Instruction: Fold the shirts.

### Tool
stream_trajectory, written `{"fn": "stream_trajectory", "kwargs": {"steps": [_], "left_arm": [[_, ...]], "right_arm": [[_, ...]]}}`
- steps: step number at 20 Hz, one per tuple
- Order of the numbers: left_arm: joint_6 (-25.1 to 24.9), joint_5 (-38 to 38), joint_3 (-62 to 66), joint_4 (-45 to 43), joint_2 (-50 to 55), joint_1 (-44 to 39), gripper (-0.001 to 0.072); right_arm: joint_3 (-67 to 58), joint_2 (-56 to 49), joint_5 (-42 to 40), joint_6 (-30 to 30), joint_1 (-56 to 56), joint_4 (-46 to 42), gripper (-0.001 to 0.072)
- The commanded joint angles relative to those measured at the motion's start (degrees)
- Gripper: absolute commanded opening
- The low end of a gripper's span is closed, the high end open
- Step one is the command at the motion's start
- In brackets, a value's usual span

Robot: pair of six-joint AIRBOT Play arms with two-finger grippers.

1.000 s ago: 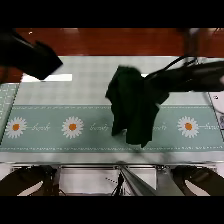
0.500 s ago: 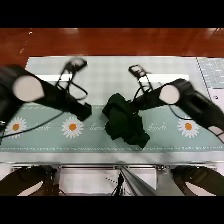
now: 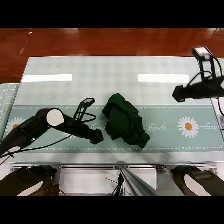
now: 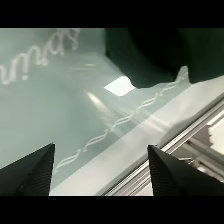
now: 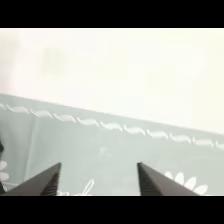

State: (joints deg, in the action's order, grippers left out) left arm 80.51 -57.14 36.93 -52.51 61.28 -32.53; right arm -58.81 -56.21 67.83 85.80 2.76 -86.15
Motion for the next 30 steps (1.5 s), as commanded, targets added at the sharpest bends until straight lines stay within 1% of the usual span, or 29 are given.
{"fn": "stream_trajectory", "kwargs": {"steps": [1,2,4,7,9,10,12,13,14,16,18,19,21,23,24,25,28,30], "left_arm": [[-9.5,6.8,-3.9,14.8,2.1,0.0,0.0676],[-11.1,7.7,-3.9,17.0,2.8,0.0,0.0677],[-12.9,9.4,-3.8,18.7,4.2,0.0,0.0677],[-16.1,10.3,-3.8,18.8,7.3,-0.1,0.0677],[-18.5,10.6,-3.8,19.8,9.3,-0.5,0.0676],[-19.3,11.6,-3.8,20.8,10.1,-0.9,0.0677],[-22.3,14.4,-3.8,24.5,11.0,-1.9,0.0670],[-22.9,16.9,-3.8,26.3,11.1,-2.5,0.0613],[-23.1,19.5,-3.8,28.1,11.1,-3.1,0.0524],[-23.1,23.8,-3.8,30.8,11.4,-4.2,0.0519],[-25.6,24.5,-3.8,31.6,11.6,-5.0,0.0516],[-25.9,24.3,-3.8,31.6,11.8,-5.4,0.0486],[-25.9,24.3,-3.8,31.6,12.2,-5.8,0.0280],[-26.1,24.7,-3.8,31.6,12.3,-5.7,0.0161],[-26.1,24.6,-3.8,31.6,12.3,-5.6,0.0087],[-26.0,24.4,-3.8,31.6,12.3,-5.7,0.0027],[-26.1,22.9,-3.8,31.6,12.3,-5.7,0.0026],[-26.0,22.0,-3.8,31.6,12.3,-5.7,0.0026]], "right_arm": [[8.6,0.5,1.4,-7.0,-10.5,14.9,0.0595],[11.8,0.5,1.4,-8.5,-12.0,19.4,0.0595],[16.7,0.5,1.3,-10.4,-13.1,24.7,0.0595],[20.5,0.5,1.2,-12.5,-12.9,28.5,0.0594],[21.1,0.5,1.2,-12.7,-12.9,29.7,0.0594],[21.1,0.5,1.2,-12.7,-12.9,30.5,0.0593],[21.1,0.5,1.7,-13.1,-12.9,33.0,0.0593],[21.1,0.5,2.6,-13.5,-12.7,34.2,0.0593],[21.1,0.5,3.2,-14.0,-12.1,35.0,0.0593],[21.1,0.5,3.2,-14.6,-9.5,35.1,0.0593],[21.1,0.5,2.4,-14.8,-5.9,35.1,0.0593],[21.1,0.5,2.0,-14.8,-3.9,35.1,0.0593],[21.1,0.5,0.9,-14.8,-0.4,35.1,0.0593],[21.1,0.5,-0.6,-14.7,2.2,35.1,0.0593],[21.1,0.5,-1.1,-14.6,3.0,35.3,0.0593],[21.1,0.5,-1.4,-14.5,3.7,36.0,0.0594],[21.1,0.5,-2.0,-15.5,7.1,37.8,0.0593],[21.1,0.5,-4.1,-16.2,10.1,37.8,0.0593]]}}
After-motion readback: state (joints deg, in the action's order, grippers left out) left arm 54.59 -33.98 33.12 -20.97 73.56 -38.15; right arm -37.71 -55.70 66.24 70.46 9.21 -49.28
